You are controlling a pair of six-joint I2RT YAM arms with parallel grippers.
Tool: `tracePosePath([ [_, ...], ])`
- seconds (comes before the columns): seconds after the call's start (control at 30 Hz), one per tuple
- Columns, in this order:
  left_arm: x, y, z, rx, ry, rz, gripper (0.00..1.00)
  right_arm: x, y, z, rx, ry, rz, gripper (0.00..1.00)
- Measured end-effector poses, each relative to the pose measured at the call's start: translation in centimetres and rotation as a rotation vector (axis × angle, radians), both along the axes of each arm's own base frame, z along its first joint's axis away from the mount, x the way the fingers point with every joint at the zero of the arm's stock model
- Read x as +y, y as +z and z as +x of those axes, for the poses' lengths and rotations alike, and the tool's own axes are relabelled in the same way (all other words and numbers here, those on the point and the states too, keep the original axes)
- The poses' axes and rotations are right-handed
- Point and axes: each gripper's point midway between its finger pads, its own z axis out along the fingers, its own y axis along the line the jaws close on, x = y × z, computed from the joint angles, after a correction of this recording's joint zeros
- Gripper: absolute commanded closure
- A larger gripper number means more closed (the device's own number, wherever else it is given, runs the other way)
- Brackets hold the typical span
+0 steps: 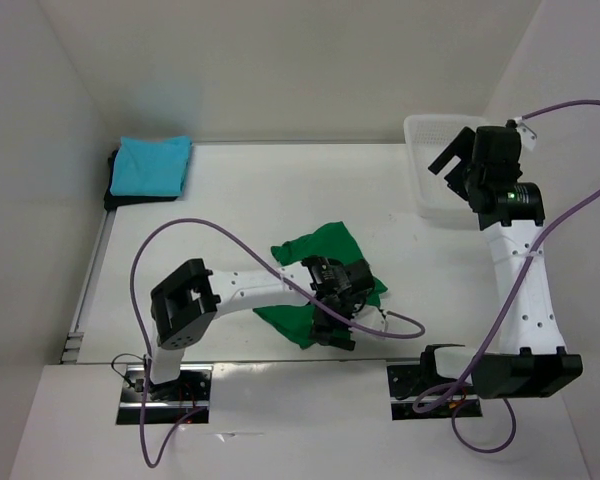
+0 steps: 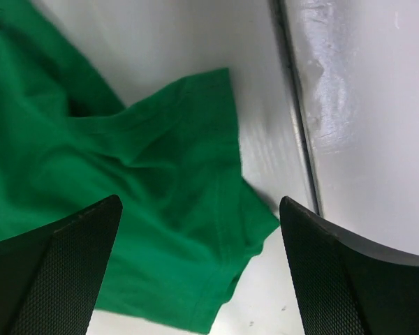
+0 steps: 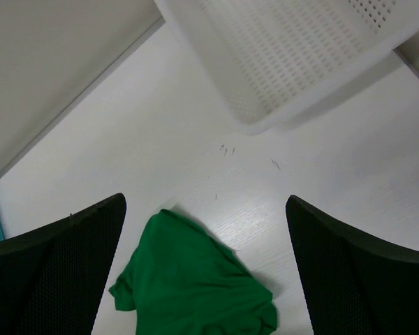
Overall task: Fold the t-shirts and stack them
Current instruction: Flatten out the tshirt
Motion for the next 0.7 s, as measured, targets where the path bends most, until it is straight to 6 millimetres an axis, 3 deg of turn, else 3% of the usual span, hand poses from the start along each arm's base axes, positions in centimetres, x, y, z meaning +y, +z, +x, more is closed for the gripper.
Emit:
tracePosePath([
  [0.23,-1.7,-1.3,-1.2,0.006,-0.030,-0.066,0.00,0.2,-3.0,-0.6,0.061,0.017,0.008,0.00],
  [0.3,-2.3,-1.8,-1.4,-0.001,-0.033,-0.083,0.05,0.4,-3.2,-0.8,0.066,0.026,0.012,0.00],
  [0.43,-3.5,-3.9,-1.3,-0.001,0.000,-0.084,0.52,0.6,-3.2,-1.0,0.059,0.039,0.017,0.00],
  [0.47,-3.5,-4.7,-1.3,-0.002,0.003,-0.075,0.73,0.7,-3.1,-1.1,0.056,0.042,0.017,0.00],
  [0.57,-3.9,-4.9,-1.1,-0.001,0.027,-0.086,1.00,0.8,-3.3,-1.3,0.054,0.053,0.018,0.00],
  [0.7,-3.8,-4.9,-0.8,-0.016,0.032,-0.084,1.00,1.2,-4.6,-1.3,0.071,0.073,0.028,0.00],
])
